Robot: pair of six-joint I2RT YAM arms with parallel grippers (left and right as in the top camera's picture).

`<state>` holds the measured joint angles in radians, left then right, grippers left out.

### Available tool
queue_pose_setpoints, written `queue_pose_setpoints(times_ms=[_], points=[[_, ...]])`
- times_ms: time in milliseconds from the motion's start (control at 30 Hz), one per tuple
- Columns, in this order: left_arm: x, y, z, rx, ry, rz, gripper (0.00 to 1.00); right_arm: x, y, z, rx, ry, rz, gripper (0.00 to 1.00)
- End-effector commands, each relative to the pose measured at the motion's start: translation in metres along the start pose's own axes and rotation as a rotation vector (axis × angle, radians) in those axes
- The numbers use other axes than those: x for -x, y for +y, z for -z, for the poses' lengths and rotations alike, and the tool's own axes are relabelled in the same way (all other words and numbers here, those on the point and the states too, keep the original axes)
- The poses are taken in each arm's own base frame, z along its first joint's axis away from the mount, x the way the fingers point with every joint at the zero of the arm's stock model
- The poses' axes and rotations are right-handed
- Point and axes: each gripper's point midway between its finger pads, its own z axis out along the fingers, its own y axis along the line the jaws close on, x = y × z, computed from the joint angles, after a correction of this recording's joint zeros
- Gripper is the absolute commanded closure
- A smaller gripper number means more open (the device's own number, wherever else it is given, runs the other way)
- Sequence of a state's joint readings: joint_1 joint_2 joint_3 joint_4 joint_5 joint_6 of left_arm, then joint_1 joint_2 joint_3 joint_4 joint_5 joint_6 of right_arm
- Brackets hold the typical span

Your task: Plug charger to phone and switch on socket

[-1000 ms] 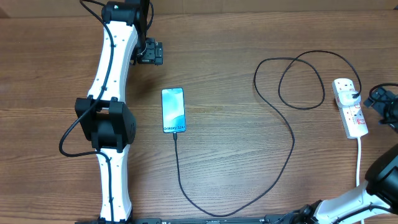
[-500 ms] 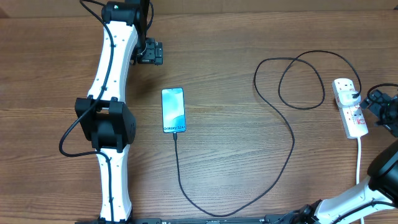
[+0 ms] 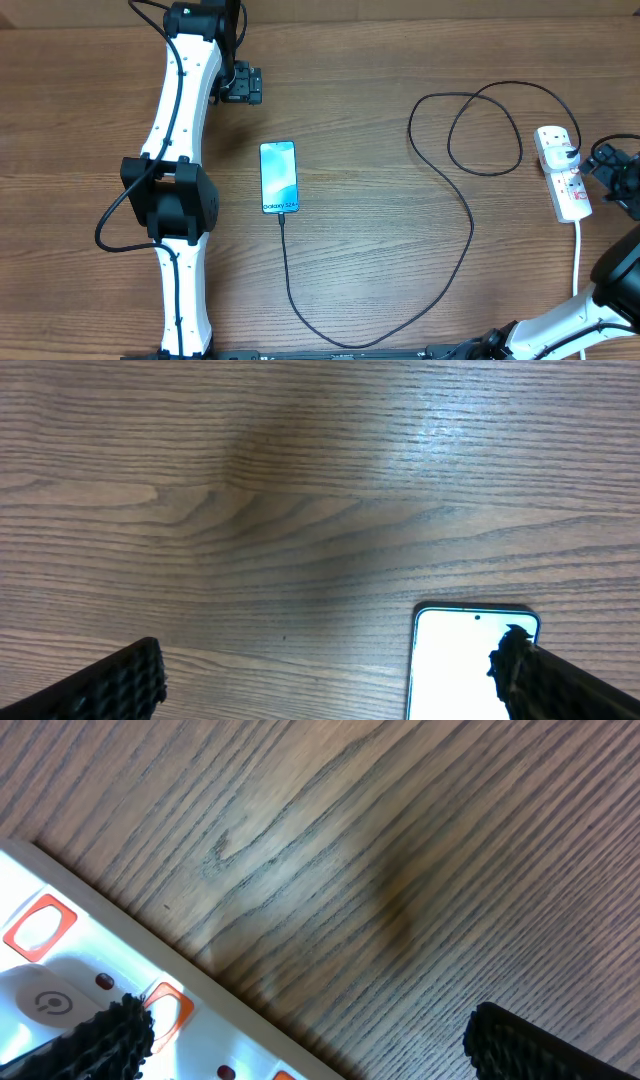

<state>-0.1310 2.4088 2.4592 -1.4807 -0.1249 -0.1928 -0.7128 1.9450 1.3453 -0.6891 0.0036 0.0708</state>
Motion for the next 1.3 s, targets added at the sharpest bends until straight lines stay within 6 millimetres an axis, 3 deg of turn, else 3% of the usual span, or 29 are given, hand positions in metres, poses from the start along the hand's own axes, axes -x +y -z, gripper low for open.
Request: queue_pose_setpoints(times_ms=[0, 733, 1267], points=[[0.003, 0.002, 0.009, 0.008, -0.026, 0.018, 0.00, 0.002, 0.001, 0.001, 0.007, -0.007, -0.012, 0.00], [0.003, 0.002, 0.009, 0.008, -0.026, 0.018, 0.00, -0.010, 0.000, -0.003, 0.002, 0.029, -0.014, 0.00], [0.003, 0.002, 0.009, 0.008, -0.026, 0.018, 0.00, -0.001, 0.002, -0.006, 0.012, -0.008, -0.014, 0.00]])
